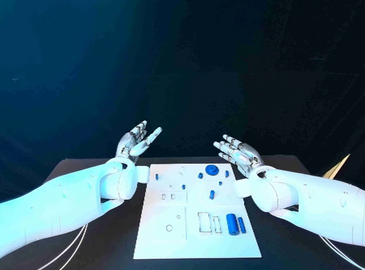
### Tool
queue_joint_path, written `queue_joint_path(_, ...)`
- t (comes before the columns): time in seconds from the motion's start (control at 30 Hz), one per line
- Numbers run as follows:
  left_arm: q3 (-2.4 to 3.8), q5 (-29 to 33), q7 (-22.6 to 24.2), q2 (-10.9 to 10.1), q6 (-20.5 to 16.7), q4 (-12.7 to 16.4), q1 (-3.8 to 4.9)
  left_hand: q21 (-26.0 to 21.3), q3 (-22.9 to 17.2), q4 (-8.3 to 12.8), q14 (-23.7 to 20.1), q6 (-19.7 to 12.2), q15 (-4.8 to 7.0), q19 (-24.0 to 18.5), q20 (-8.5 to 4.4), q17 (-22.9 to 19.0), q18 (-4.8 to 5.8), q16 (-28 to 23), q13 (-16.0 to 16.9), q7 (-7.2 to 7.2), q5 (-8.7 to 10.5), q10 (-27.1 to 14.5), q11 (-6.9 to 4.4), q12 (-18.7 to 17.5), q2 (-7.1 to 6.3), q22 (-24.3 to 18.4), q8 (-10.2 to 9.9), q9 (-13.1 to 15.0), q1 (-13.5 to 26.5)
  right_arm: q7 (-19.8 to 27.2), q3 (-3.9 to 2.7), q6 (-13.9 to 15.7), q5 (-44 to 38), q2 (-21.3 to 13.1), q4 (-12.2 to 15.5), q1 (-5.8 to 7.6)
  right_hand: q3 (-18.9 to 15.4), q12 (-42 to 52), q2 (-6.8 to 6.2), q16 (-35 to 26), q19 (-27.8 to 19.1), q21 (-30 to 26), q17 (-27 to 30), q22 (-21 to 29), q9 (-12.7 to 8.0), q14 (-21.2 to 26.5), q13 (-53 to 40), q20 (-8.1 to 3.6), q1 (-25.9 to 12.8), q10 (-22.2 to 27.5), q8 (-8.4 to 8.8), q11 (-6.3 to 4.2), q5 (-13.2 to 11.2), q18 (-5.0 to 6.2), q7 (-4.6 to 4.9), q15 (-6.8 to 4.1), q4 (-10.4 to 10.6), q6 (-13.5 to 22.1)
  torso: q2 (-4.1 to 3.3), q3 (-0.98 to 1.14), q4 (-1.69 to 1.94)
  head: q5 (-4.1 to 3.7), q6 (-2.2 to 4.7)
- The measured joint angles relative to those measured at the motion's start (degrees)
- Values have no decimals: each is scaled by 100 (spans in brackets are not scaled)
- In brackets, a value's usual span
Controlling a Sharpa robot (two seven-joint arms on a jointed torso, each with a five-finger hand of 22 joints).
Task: Assemble the parts on the task board
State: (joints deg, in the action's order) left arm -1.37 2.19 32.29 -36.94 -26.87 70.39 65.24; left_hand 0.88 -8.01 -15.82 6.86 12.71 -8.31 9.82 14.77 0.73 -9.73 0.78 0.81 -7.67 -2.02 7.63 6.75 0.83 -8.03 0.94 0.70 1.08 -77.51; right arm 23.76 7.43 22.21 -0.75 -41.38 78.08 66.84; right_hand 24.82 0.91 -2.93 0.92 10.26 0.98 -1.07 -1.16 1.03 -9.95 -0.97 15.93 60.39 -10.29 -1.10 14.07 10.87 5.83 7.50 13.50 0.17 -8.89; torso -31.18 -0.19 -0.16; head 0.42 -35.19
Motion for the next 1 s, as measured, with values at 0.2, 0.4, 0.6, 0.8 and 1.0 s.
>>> queue_joint_path(0.2,-11,29,40,76,209,-205,50,36,-118,-117,177,236,-171,-60,101,25,-3,35,14,-45,-66,216,215,35,86,7,66,33,-338,-146,143,-527,-27,72,-261,141,204,58,-11,110,298,141,-56,-52,63,-498,-34,50,369,-476,-1,54,0,0,38,55,-204,-363,0,1,0,0,-1)
queue_joint_path(0.4,-21,-9,43,-247,411,-32,57,897,-230,-7,2616,1719,-422,2424,195,507,51,768,144,-137,-65,2248,545,310,261,390,514,326,-515,-10,180,-72,-838,60,-634,253,433,213,-100,429,1527,553,-276,-197,281,-1875,-119,54,833,-1896,-358,25,-1,169,115,-30,-439,-1431,-44,-10,-13,-21,-47)
queue_joint_path(0.6,-27,-146,30,-513,522,215,51,1586,-703,340,4562,3340,-33,3914,17,1098,40,1444,218,-388,-65,4517,411,517,195,562,1010,620,-671,-70,165,132,-2578,10,-810,369,447,318,-309,825,2997,1088,-464,-376,521,-3427,-172,-55,1080,-3401,-798,-144,-5,307,259,-300,-564,-2825,-144,-9,-24,-35,-71)
queue_joint_path(0.8,-23,-341,-32,-806,632,596,58,1976,-1143,444,5208,3644,184,4265,-266,1599,41,1856,256,-429,-65,5079,288,615,118,717,1164,715,-741,-409,161,-11,-4346,14,-868,489,464,318,-290,1133,3991,1705,-670,-675,634,-4614,-193,-326,1303,-4406,-975,-353,-39,308,373,-610,-718,-3637,-259,-2,-25,-63,-73)
queue_joint_path(1.0,-13,-424,-88,-1028,707,1004,62,2308,-1343,478,5299,3667,260,4561,-324,1988,43,2187,255,-410,-65,5239,245,487,-10,897,1164,799,-638,-886,157,-255,-5666,21,-919,596,388,317,-357,1488,4504,2888,-1138,-1428,707,-5735,-208,-659,1368,-5145,-976,-559,-37,308,399,-926,-794,-4192,-379,-1,-20,-81,-63)
